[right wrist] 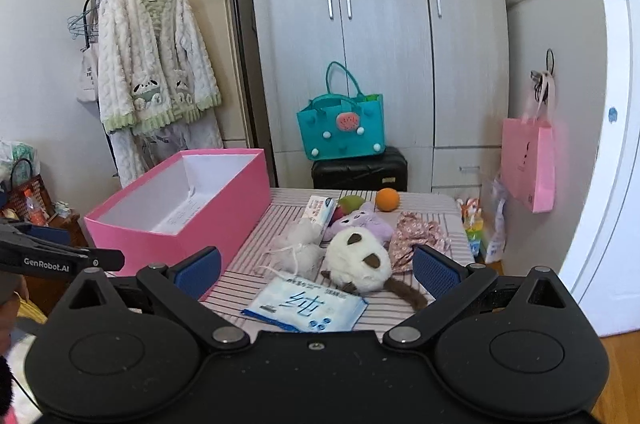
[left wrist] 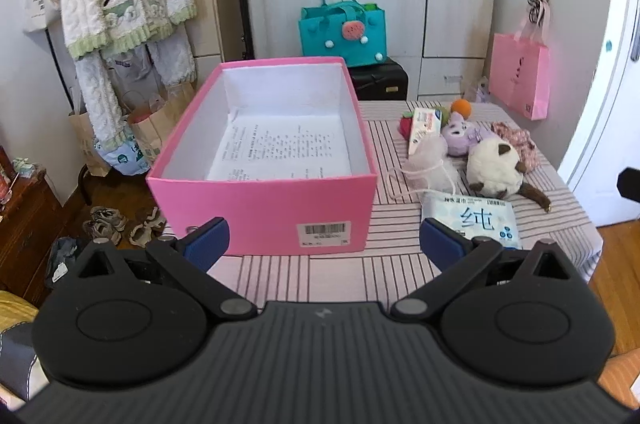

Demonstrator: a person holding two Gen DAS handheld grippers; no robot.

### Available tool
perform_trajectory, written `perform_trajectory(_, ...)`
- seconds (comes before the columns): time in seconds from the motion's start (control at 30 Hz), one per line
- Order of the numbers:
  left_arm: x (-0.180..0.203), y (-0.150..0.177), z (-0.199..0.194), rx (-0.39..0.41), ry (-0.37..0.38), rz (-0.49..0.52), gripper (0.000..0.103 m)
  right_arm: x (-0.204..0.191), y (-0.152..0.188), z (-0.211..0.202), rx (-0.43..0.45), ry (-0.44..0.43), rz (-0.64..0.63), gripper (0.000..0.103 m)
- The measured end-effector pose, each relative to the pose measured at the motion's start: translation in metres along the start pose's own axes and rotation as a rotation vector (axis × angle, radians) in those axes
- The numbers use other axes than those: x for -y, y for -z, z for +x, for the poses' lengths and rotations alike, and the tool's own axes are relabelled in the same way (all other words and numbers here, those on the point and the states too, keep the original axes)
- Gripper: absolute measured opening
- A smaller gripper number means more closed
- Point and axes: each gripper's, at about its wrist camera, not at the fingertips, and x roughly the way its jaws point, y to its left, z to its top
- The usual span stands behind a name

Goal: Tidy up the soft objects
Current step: 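Lower the left gripper onto the blue-and-white wipes pack and close it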

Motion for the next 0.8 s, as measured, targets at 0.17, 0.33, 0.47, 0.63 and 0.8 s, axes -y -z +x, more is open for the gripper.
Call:
perform_trajectory(0.17,0.013,0.004,0.015,0.046,0.034,0.03,0.103,0.003,0.017,0.021,-0.014,0.024,-0.064,0.103)
perform_trajectory(0.33,0.049,0.006,0.027,0.155,0.062,0.094,0.103,0.014,0.051,0.061,-0.071,-0.004,-0.014,0.103)
perform_trajectory(0.47,0.08,0.001,0.051,0.086,0.156,0.183,0.101,0.018,0.073,0.092,-0.144,0.007,-0.002,0.102)
perform_trajectory(0.63,0.095,0.0,0.083,-0.025,0.24,0.2,0.094,0.014,0.089,0.105,-0.164,-0.04,-0.059,0.095)
perform_trajectory(0.8,0.102,0.002,0.117,-0.139,0.288,0.21,0.085,0.012,0.09,0.116,-0.167,-0.061,-0.108,0.088)
